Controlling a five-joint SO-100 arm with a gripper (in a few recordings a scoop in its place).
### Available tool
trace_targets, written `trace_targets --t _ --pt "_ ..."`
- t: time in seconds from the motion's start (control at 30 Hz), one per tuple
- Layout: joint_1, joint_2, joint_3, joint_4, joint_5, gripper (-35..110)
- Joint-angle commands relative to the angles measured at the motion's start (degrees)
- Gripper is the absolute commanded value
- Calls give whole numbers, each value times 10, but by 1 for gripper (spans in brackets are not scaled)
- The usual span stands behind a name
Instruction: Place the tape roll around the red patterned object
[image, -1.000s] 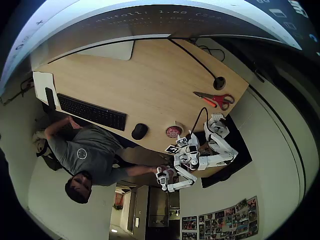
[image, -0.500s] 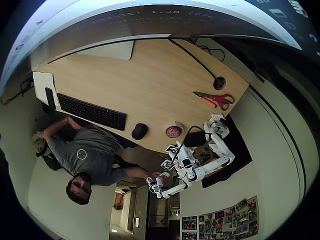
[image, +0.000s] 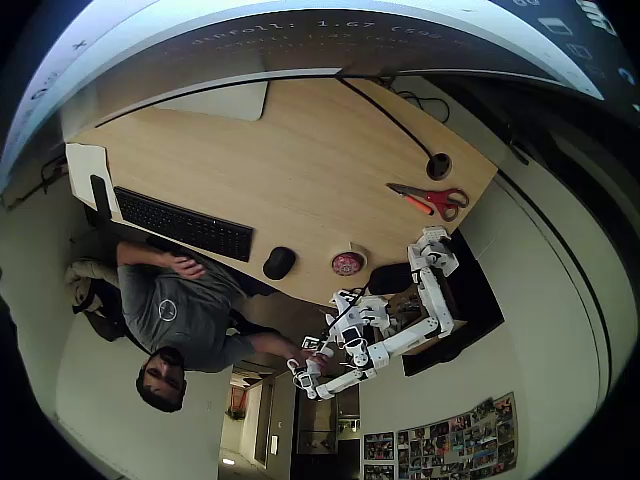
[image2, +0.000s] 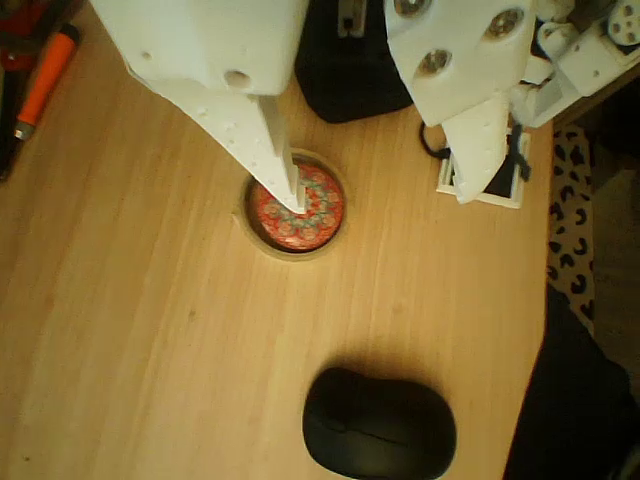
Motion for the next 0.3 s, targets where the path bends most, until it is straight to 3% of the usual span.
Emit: trace_targets --t 0.0,0.27 --pt "-13 10 -23 -3 2 39" --pt "-12 9 -16 -3 4 40"
